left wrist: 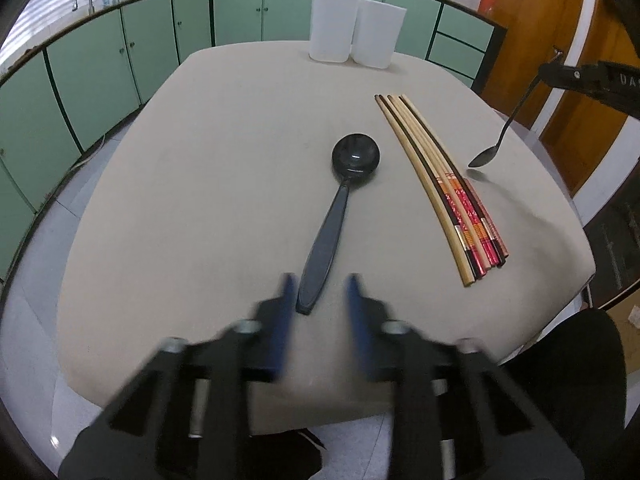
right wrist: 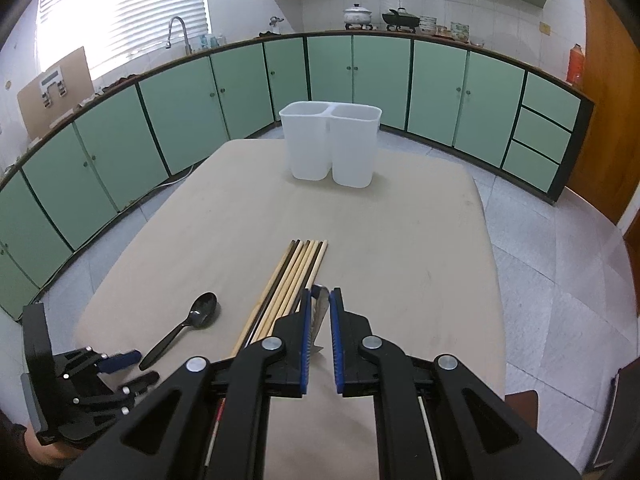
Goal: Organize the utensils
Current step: 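Lift and carry both spoons toward the white utensil holder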
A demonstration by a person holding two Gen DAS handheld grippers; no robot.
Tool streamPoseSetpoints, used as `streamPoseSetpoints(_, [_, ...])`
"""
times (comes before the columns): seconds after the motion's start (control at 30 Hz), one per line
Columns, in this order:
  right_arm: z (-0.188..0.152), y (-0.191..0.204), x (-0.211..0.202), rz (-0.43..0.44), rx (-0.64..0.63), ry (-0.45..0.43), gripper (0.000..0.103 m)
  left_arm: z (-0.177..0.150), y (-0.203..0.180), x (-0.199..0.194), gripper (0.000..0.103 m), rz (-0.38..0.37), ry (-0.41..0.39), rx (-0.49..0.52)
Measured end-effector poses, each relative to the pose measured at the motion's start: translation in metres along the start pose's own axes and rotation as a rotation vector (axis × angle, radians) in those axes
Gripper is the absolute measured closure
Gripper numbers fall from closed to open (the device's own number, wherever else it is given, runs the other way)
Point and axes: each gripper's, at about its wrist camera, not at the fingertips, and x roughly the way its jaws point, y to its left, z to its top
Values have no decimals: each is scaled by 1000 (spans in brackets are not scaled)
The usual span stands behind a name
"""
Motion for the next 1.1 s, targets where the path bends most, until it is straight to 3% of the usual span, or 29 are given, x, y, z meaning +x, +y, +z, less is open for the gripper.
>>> streamPoseSetpoints(0.23, [1,-1,-4,-3,2,-6,94,10,1,-8,92,-28,-20,-34])
streamPoseSetpoints(0.67, [8,3,-10,-4,-5,-28,94,79,-1,-51,93,-40,-151,-8])
streamPoseSetpoints(1.1, [15,3,-12,-10,-17,-37,94,107,7,-52,93,-69,-167,-35])
